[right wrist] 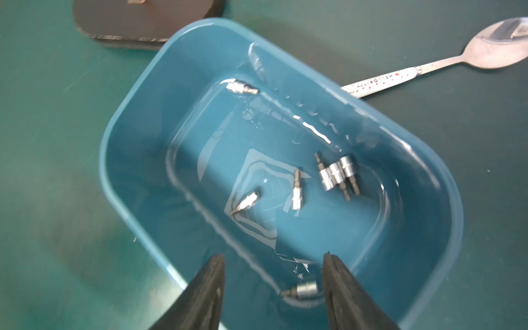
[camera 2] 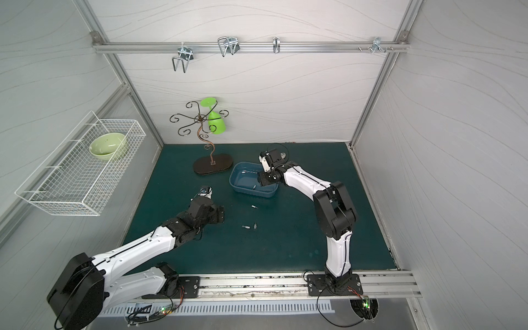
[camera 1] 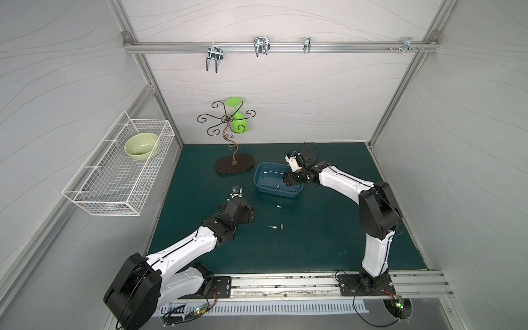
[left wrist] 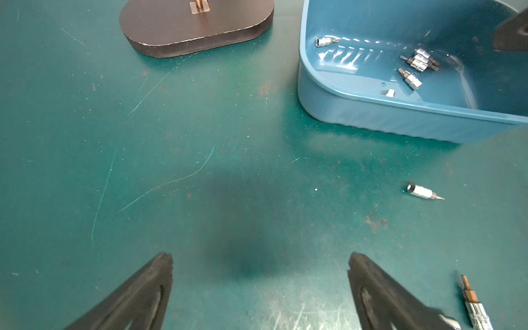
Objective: Put the bit on the desktop into the storage box
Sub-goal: Place the screwdriver bit in the storage box, then pick up the screwdriver bit from the center of the board.
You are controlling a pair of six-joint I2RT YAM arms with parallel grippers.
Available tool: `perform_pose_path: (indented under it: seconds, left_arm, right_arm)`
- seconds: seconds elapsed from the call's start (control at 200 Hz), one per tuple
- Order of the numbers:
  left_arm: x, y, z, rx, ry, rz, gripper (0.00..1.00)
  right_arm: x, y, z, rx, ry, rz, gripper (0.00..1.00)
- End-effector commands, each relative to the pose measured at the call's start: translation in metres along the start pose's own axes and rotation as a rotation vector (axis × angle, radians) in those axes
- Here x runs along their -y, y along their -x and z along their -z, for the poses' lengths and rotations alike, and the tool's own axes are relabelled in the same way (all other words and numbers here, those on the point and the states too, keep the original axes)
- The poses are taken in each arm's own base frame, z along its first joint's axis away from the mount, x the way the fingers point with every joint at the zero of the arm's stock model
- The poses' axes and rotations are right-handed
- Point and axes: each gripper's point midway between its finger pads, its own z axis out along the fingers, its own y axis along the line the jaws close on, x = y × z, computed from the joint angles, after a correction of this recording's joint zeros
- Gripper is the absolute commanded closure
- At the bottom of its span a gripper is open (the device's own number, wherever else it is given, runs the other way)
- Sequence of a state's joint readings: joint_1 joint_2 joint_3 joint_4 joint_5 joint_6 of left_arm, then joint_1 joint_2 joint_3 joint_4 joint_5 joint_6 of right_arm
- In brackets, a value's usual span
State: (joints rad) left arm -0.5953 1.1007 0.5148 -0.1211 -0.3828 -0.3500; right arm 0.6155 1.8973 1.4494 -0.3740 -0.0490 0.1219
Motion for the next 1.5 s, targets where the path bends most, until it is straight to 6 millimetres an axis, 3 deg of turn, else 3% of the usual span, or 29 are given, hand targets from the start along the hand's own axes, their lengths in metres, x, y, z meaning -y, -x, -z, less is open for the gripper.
perform_pose_path:
  seconds: [0.0, 0.295, 0.475, 0.775, 1.496]
  left_arm:
    - [0.003, 0.018, 0.005, 0.069, -0.019, 0.024, 0.01]
    - [-0.001, 0.020, 0.010, 0.095, -0.020, 0.046, 0.01]
    - [-0.007, 0.019, 0.011, 0.094, -0.010, 0.068, 0.01]
    - [-0.009, 0.020, 0.010, 0.093, -0.001, 0.068, 0.01]
    - [-0.009, 0.019, 0.008, 0.085, 0.007, 0.063, 0.01]
  right_arm:
    - [-0.036, -0.008, 0.023, -0.004, 0.048, 0.124, 0.41]
    - [-0.084, -0.063, 0.021, -0.121, 0.055, 0.319, 0.41]
    - [-0.082, -0.086, 0.006, -0.195, 0.038, 0.320, 0.41]
    - [-0.070, -0.097, -0.019, -0.270, 0.008, 0.292, 0.44]
    - [-0.062, -0.104, -0.046, -0.322, 0.007, 0.274, 0.59]
